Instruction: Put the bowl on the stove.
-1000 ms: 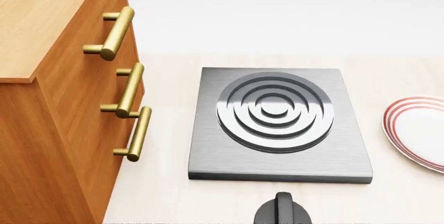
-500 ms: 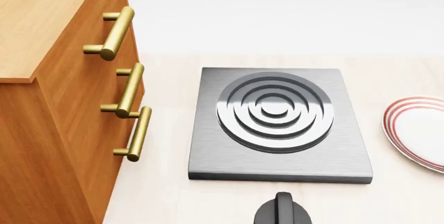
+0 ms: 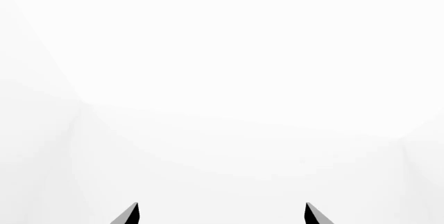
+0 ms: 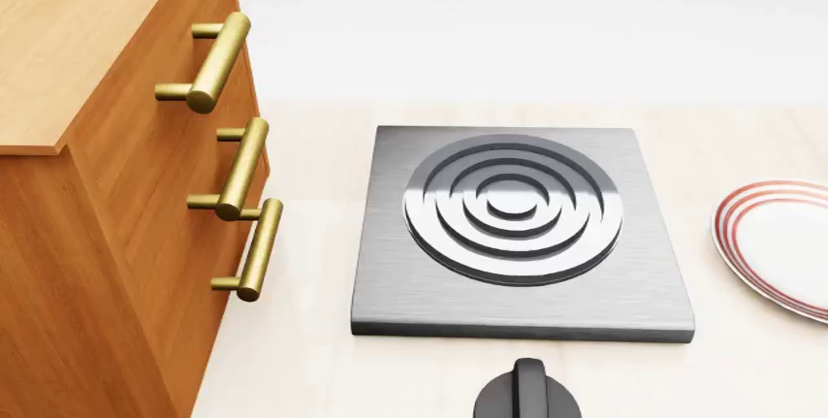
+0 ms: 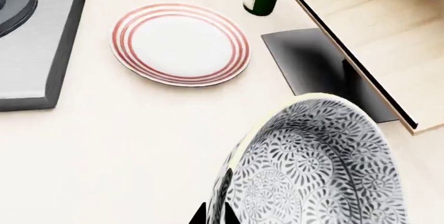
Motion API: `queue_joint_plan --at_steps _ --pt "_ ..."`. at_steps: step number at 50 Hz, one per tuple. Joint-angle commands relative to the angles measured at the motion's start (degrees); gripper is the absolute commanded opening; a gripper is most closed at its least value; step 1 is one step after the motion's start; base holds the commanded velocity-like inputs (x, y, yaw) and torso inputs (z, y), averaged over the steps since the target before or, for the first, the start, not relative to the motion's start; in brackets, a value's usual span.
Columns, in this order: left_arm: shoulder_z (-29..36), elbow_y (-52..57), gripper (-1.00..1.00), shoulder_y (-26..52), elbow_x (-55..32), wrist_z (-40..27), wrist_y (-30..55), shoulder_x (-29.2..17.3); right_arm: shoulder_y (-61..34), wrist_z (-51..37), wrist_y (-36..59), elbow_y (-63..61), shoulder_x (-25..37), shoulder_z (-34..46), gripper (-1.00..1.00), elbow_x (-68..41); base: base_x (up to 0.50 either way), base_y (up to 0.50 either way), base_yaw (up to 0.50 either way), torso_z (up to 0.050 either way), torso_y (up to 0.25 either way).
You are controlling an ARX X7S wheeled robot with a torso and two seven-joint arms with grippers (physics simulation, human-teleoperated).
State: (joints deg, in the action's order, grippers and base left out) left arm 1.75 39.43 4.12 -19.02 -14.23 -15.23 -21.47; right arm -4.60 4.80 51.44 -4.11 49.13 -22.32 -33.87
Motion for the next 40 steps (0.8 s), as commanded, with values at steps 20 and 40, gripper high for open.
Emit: queue_joint_plan --at_steps 20,40 --pt "0.24 0.05 1.00 0.13 -0.27 -0.54 -0.10 -0.46 -35.86 4.91 7.30 -7.52 3.96 22.48 -1.00 -2.74 0.00 0.00 0.00 0.000 0.000" --pt "0.31 0.02 1.00 0.28 -0.45 -0.89 -0.30 -0.69 -56.75 11.26 4.08 3.07 -5.90 39.96 -1.00 4.04 0.00 0.00 0.00 0.000 0.000"
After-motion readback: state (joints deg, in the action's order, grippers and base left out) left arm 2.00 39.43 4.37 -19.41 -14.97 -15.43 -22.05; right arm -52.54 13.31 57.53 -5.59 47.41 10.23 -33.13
